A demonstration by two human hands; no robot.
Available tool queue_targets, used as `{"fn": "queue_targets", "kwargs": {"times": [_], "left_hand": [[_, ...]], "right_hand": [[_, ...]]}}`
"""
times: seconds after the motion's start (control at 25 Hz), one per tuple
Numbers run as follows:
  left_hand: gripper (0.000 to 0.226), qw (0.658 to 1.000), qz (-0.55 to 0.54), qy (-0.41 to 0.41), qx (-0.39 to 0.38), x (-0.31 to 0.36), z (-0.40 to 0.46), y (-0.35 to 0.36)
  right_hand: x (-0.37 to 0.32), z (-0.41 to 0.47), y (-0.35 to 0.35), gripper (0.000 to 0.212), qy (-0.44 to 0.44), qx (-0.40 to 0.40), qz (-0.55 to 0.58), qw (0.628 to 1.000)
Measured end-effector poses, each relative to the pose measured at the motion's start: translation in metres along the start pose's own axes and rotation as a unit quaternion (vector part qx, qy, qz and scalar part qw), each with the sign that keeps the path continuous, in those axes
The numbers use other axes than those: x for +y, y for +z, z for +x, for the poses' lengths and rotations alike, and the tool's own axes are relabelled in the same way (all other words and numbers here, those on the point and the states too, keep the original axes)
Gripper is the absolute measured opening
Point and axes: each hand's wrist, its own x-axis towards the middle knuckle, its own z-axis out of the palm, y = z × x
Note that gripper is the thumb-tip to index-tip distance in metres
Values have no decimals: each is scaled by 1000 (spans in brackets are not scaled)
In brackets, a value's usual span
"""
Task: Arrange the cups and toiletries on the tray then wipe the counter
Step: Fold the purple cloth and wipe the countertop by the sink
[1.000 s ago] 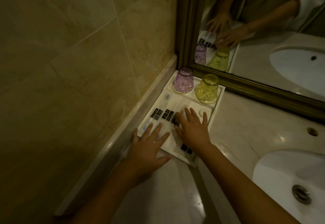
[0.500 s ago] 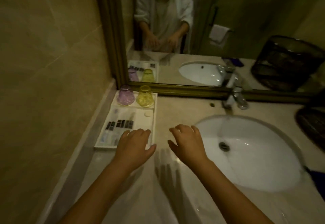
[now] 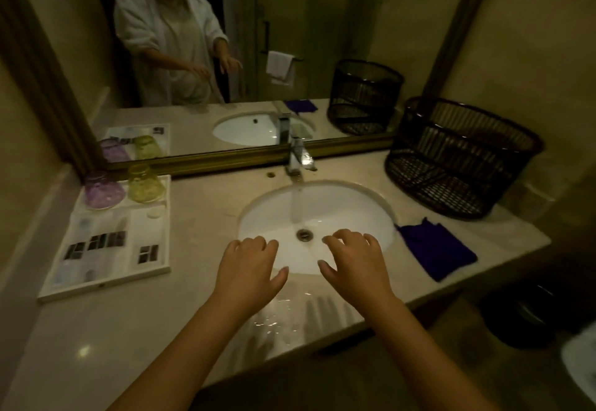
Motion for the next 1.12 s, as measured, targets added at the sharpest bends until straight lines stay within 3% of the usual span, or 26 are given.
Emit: {"fn": "queue_targets", "kwargs": {"times": [0.44,0.84,1.12], "left_hand": [[49,997,-66,6,-38,210,34,66],[53,991,-119,-3,-66,280,116,140],[59,987,-101,11,-123,308,181,185]], "right_hand": [[222,-66,-26,43,22,-42,-24,999],[347,-5,13,53,39,-115,5,993],[402,48,41,59,-30,-205,-2,978]]}}
